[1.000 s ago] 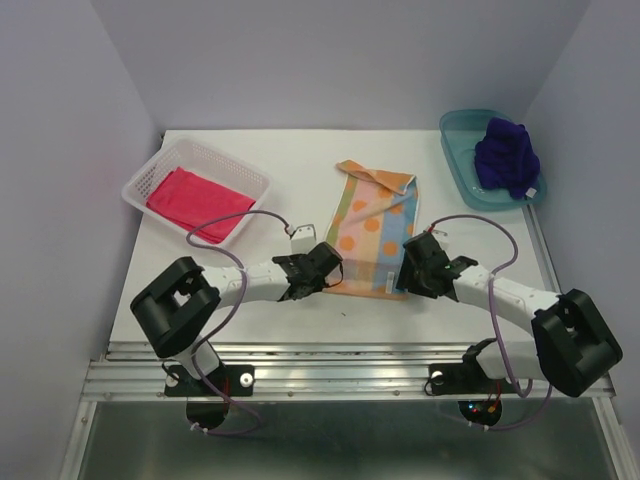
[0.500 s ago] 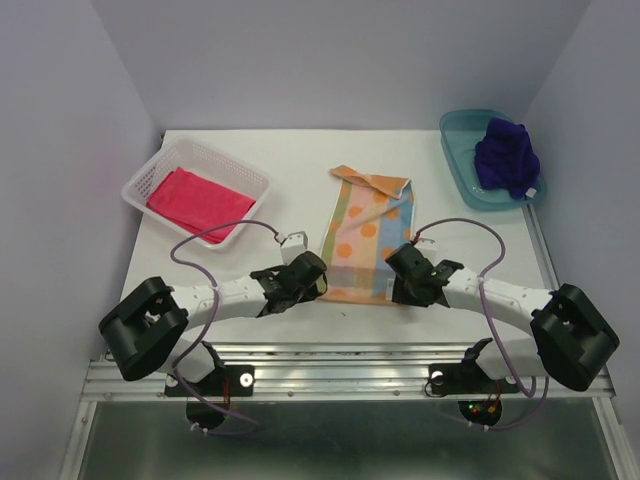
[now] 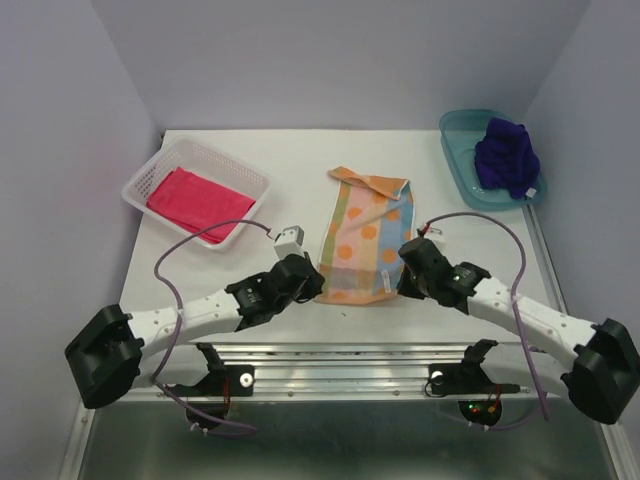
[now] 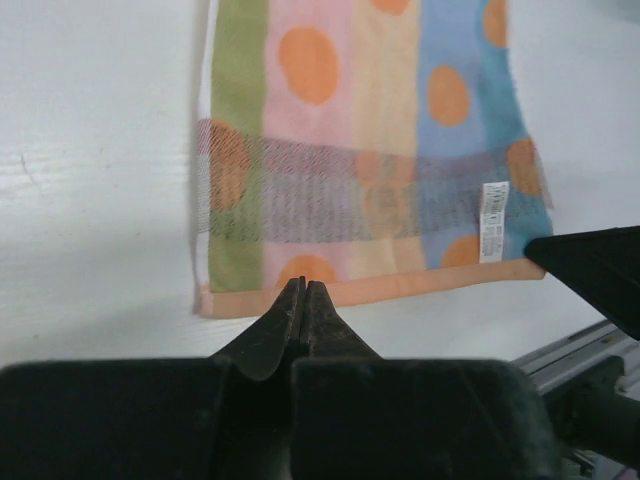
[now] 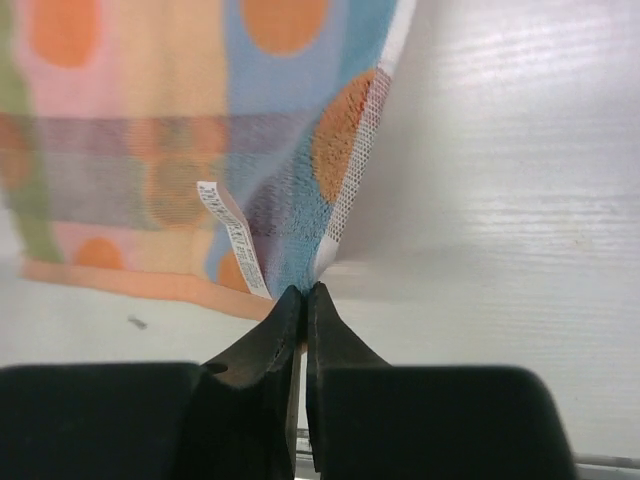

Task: Fold and stack the towels
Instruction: Flatten out the crumpled towel

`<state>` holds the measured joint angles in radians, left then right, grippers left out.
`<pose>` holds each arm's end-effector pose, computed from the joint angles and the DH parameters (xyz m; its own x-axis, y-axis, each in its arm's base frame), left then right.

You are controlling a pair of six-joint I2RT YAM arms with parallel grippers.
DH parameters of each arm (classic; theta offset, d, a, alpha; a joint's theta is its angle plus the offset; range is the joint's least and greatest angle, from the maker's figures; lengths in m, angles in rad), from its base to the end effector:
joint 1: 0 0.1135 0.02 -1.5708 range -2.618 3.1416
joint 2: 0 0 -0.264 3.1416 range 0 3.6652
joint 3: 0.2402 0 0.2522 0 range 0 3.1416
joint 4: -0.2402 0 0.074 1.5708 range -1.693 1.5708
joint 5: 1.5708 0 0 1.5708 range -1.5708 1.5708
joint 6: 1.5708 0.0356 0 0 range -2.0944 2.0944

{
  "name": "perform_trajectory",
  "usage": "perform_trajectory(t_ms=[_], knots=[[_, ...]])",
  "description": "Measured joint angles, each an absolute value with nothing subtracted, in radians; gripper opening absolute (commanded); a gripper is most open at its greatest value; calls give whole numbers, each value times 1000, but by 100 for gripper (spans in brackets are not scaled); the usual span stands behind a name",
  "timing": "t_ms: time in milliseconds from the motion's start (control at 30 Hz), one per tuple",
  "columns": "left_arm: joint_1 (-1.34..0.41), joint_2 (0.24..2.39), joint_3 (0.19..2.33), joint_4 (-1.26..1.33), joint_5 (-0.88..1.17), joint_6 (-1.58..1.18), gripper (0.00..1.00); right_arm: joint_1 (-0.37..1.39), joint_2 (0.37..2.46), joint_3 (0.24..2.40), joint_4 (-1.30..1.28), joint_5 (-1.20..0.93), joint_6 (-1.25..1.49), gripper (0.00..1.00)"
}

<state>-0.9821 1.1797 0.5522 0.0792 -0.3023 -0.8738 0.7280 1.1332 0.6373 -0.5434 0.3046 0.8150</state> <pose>0.1449 -0.1979 0.2060 -0.6864 -0.2902 -0.6668 0.1972 0.8083 -0.5548 0.1615 0.1297 0.1958 -0.8207 0.1985 -0.5358 0.1108 0.9752 0.1915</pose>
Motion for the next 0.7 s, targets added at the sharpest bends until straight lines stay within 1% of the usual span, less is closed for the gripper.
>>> perform_trajectory(t_ms=[100,200,233,267,300,367,400,500,533,700], knots=[[-982,1087,579,90,-319,-843,0,728,1024,709,-554,302,773,1],[-982,994,632,102,-331,-799,0,728,946,836,-564,291,728,1],[-982,969,655,97,-335,-790,6,728,923,884,-564,289,717,1],[-982,945,687,91,-338,-780,29,728,899,932,-564,288,706,1],[-982,932,710,84,-340,-776,35,728,888,948,-564,289,702,1],[-982,931,742,68,-340,-776,43,728,850,963,-569,289,700,1],[-982,934,749,60,-339,-779,53,729,833,944,-573,290,704,1],[-984,975,739,19,-319,-790,58,729,807,870,-606,291,718,1],[-987,1000,728,8,-308,-797,62,729,806,822,-619,289,732,1],[-1020,1121,659,-54,-255,-836,70,729,802,604,-669,220,788,1]])
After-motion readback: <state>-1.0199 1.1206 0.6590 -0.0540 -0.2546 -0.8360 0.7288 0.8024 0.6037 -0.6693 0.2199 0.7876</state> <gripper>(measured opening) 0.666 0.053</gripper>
